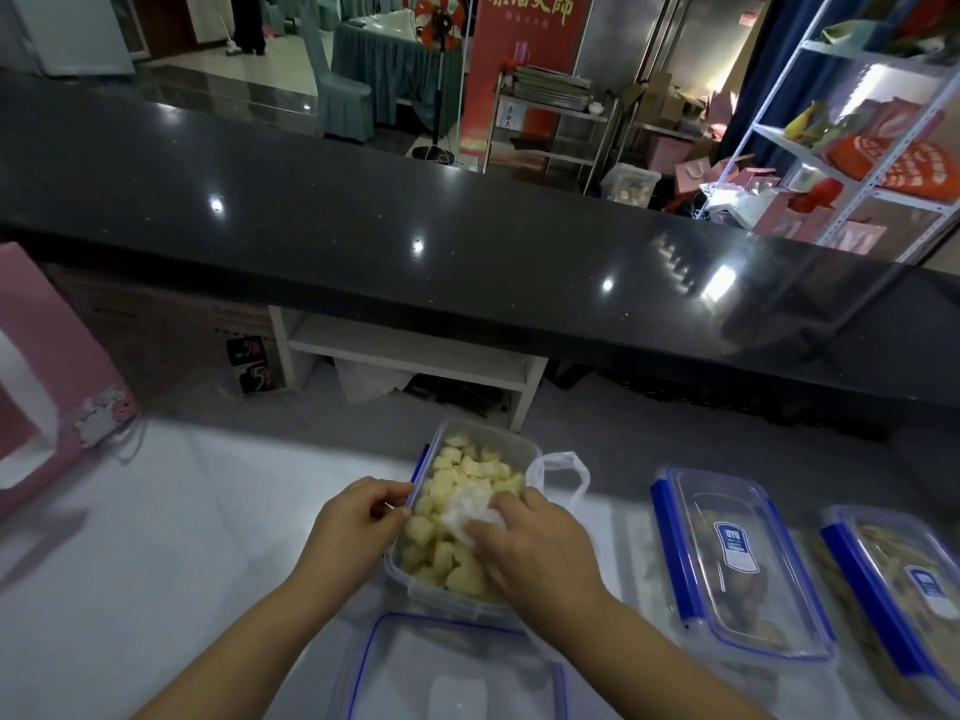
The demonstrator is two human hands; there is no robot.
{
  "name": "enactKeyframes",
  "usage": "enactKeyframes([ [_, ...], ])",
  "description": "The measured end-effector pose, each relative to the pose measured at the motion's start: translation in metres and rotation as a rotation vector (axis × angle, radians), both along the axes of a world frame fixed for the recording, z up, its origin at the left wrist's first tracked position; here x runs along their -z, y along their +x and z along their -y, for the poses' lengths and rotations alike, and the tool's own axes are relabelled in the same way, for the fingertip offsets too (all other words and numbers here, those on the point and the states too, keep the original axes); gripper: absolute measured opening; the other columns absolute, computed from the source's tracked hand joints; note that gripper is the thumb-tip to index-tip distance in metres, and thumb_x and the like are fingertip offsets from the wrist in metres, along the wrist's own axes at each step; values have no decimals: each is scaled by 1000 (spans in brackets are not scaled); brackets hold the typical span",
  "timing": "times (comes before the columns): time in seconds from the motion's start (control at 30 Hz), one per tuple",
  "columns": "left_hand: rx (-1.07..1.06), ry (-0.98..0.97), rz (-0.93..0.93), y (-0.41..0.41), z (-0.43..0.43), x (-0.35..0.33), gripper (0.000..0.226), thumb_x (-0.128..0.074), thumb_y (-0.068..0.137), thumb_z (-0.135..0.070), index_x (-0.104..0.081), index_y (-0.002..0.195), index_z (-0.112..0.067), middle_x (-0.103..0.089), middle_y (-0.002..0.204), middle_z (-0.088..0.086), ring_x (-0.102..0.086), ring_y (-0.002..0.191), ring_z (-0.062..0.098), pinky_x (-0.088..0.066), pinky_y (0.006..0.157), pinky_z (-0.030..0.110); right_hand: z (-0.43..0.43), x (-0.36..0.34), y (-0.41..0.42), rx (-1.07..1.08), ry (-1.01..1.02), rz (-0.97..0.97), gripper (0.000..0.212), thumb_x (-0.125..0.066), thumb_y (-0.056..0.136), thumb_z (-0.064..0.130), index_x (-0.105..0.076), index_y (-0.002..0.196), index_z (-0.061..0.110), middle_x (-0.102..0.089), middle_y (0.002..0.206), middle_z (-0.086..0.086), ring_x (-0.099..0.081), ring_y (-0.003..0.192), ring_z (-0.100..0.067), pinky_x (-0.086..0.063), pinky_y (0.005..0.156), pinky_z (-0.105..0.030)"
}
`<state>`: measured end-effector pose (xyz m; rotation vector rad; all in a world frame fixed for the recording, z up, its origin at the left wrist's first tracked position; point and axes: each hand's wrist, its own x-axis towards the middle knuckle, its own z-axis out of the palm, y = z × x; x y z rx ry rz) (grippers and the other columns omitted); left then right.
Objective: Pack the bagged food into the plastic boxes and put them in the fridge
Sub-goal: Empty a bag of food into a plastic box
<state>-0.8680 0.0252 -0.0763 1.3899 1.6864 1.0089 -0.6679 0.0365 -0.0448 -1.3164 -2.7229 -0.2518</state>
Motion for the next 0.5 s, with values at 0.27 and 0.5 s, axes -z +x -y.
enactKeyframes([
  [0.27, 6, -40, 26, -3, -4, 0, 28, -64, 84, -9, -63, 87, -36, -65, 87, -5, -57, 69, 3, -49, 62, 15, -37, -9, -3, 56, -85, 110, 32, -89, 45, 32, -72, 71, 38, -55, 64, 7, -56, 56, -15, -21, 39, -21],
  [0.5, -3, -60, 24, -3, -7, 2, 25, -62, 84, -11, -65, 86, -36, -65, 85, -8, -58, 64, 7, -51, 58, 20, -38, -11, -37, -38, -129, 120, 29, -87, 45, 38, -72, 69, 37, -56, 63, 7, -57, 57, -12, -34, 41, -20],
])
